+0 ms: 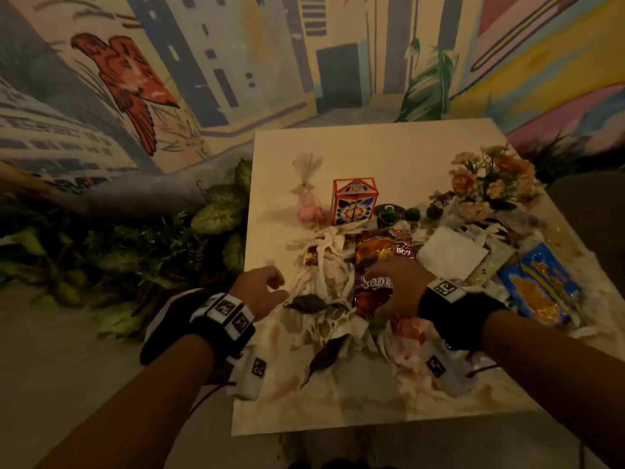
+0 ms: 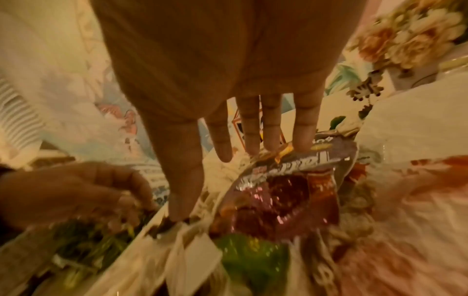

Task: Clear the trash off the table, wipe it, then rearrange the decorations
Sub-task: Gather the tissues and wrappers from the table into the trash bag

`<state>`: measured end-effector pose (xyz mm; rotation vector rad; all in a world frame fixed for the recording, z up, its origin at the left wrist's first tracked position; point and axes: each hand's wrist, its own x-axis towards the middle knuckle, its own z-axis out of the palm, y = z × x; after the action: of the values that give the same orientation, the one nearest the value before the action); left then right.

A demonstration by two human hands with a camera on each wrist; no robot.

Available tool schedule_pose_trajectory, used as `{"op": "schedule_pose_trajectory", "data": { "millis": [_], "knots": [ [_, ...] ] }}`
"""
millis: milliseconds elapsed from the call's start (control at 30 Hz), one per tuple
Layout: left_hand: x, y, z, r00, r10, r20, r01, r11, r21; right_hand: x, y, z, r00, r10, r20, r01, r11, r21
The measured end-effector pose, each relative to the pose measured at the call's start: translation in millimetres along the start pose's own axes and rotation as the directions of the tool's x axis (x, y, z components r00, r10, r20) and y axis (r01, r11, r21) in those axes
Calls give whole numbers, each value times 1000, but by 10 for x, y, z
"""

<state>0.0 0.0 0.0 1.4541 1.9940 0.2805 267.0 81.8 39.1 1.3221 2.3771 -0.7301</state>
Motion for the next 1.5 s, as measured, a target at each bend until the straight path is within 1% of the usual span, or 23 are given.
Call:
{"op": "schedule_pose_trajectory", "data": {
  "millis": [67, 100, 167, 267, 333, 400, 500, 600, 633, 700, 733, 833, 900, 1100, 1200, 1300, 1400, 1500],
  "knots": [
    [32, 97, 106, 999, 18, 41, -23, 993, 115, 13, -5, 76, 999, -22, 29, 25, 991, -129],
    [36, 138, 166, 996, 35, 82, -48, 986, 161, 25, 5, 131, 999, -25, 43, 32, 984, -174],
    [45, 197, 286, 987, 50, 154, -80, 977, 199, 58, 24, 197, 997, 2, 72, 14, 974, -227],
    [91, 237, 402, 984, 44, 174, -84, 969, 232, 105, 53, 182, 991, 56, 122, -17, 954, -299],
    [103, 297, 459, 983, 33, 179, -79, 964, 253, 135, 46, 188, 988, 64, 139, -19, 952, -306],
    [123, 344, 514, 987, 8, 163, -54, 959, 278, 170, 58, 206, 989, 62, 133, -25, 963, -267],
    [161, 367, 608, 995, -8, 102, -21, 960, 279, 242, 87, 227, 995, 51, 91, -31, 979, -204],
    [197, 356, 685, 997, -21, 78, -2, 961, 276, 291, 79, 250, 995, 59, 80, -42, 980, -195],
    [203, 354, 691, 997, -25, 75, 4, 965, 260, 304, 71, 259, 997, 54, 55, -42, 979, -200],
    [223, 343, 695, 998, -15, 61, 0, 972, 235, 329, 59, 282, 1000, 7, 3, -6, 967, -257],
    [237, 337, 695, 999, -3, 47, -7, 975, 223, 345, 50, 288, 999, -38, 4, 37, 953, -301],
    [255, 343, 694, 1000, 1, 13, -3, 984, 177, 388, -11, 289, 983, -160, 94, 184, 899, -396],
    [252, 362, 688, 1000, -8, 5, 7, 984, 177, 411, -42, 286, 975, -181, 131, 219, 888, -405],
    [244, 369, 646, 1000, 8, -6, -7, 983, 184, 496, -8, 251, 985, -117, 130, 156, 919, -362],
    [228, 376, 625, 1000, -5, -17, 8, 983, 185, 512, 0, 200, 987, -93, 129, 129, 944, -303],
    [211, 386, 604, 1000, -13, -19, 16, 980, 198, 522, 12, 166, 995, -77, 67, 90, 972, -215],
    [174, 424, 551, 999, -3, -33, 10, 978, 209, 451, 26, 119, 998, -54, -27, 52, 995, -80],
    [144, 490, 448, 998, 27, -52, -16, 981, 194, 342, 79, -53, 994, 12, -111, -6, 999, 50]
  ]
}}
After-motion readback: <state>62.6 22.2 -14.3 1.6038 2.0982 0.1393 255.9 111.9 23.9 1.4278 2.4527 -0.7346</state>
